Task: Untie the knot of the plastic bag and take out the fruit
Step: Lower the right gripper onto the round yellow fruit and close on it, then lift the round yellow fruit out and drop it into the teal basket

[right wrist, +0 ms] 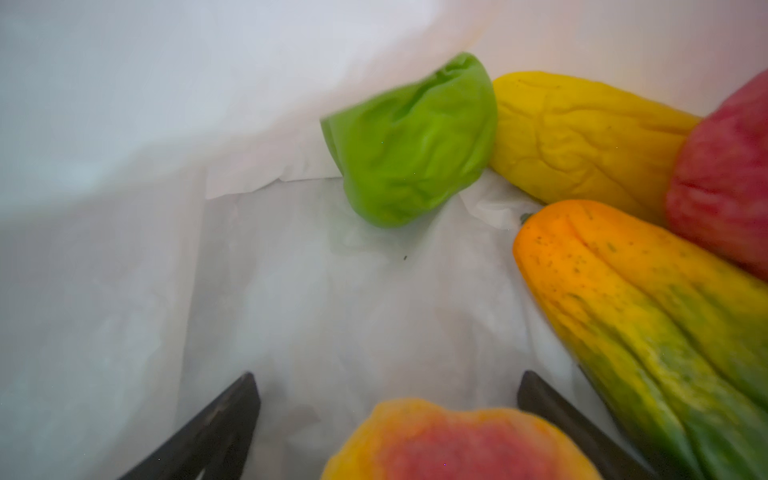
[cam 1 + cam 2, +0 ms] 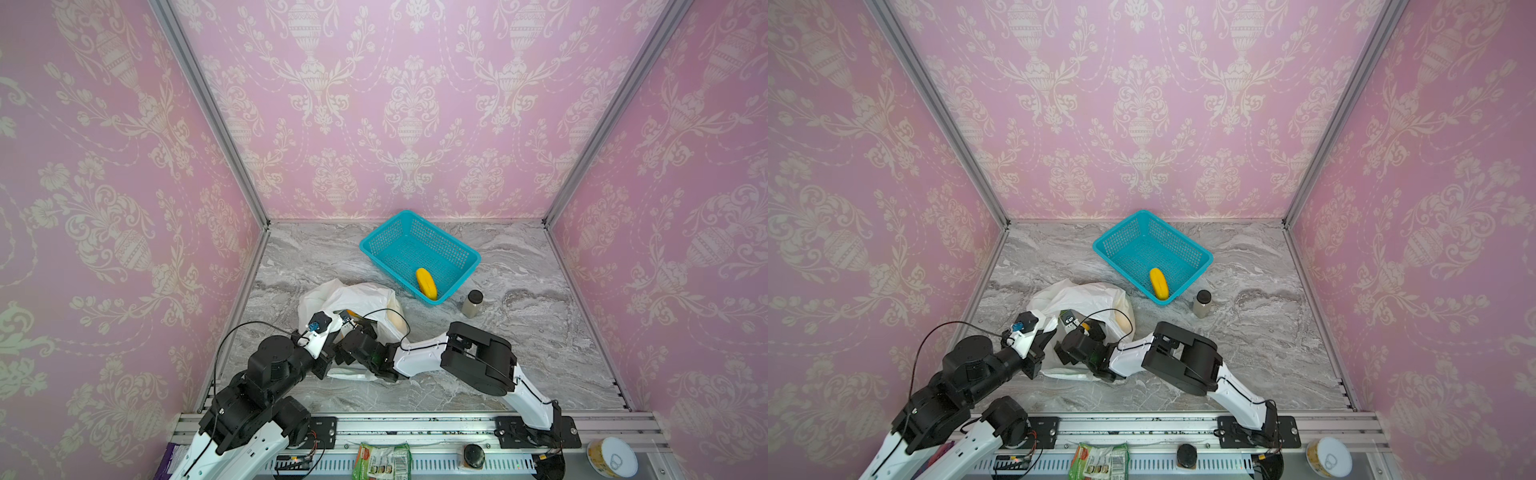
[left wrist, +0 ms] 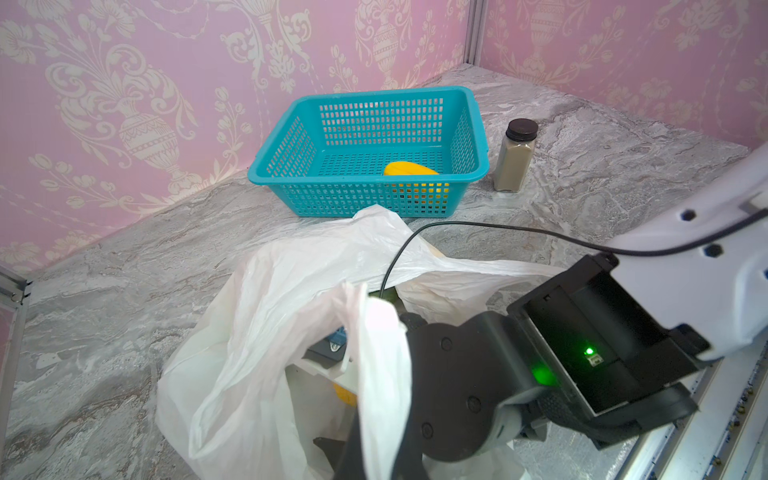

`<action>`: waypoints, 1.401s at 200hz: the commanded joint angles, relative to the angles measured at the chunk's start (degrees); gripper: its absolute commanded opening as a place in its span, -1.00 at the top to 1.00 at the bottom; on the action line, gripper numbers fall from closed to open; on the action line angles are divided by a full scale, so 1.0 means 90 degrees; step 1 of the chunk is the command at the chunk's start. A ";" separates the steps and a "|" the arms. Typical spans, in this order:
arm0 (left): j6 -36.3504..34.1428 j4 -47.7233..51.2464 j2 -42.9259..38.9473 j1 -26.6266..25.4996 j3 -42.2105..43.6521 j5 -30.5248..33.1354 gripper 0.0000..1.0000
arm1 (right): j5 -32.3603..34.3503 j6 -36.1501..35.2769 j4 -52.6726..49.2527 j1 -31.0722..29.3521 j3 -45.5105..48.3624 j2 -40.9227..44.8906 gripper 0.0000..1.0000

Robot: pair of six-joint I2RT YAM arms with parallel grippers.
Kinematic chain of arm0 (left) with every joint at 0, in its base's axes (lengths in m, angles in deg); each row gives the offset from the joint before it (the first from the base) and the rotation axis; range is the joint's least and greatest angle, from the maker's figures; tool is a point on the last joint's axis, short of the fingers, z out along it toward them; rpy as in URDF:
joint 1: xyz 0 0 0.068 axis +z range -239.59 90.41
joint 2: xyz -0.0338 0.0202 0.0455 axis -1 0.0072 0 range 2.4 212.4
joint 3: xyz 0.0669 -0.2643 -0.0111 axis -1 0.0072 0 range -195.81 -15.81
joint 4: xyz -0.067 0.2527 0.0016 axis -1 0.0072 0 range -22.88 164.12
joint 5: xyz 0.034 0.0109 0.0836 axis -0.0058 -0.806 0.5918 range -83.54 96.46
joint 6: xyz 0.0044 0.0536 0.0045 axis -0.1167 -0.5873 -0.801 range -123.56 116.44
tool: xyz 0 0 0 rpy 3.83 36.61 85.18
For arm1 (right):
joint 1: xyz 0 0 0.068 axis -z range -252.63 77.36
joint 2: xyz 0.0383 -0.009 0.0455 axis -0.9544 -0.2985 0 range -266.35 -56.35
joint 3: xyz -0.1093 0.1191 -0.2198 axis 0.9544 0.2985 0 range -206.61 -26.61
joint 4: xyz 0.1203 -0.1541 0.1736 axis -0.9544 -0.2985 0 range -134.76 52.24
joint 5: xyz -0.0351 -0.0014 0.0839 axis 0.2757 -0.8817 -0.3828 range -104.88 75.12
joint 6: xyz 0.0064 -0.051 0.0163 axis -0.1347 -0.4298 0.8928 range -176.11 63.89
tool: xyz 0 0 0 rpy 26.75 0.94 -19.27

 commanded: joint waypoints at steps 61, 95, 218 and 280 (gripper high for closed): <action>-0.0041 -0.0054 -0.0052 -0.0021 -0.0103 -0.0158 1.00 | -0.0179 -0.0377 0.0125 0.0015 0.0628 0.1200 -0.29; -0.0041 -0.0055 -0.0001 -0.0021 -0.0089 -0.0177 1.00 | -0.0255 -0.0544 0.0786 0.0015 0.1800 0.2524 -0.19; -0.0048 -0.0045 -0.0070 -0.0021 -0.0104 -0.0187 1.00 | 0.0497 -0.1153 0.1658 0.1020 0.4266 0.6053 -0.05; -0.0051 -0.0049 -0.0058 -0.0021 -0.0103 -0.0175 1.00 | -0.0681 0.0668 -0.1845 0.3560 0.2495 0.4820 0.08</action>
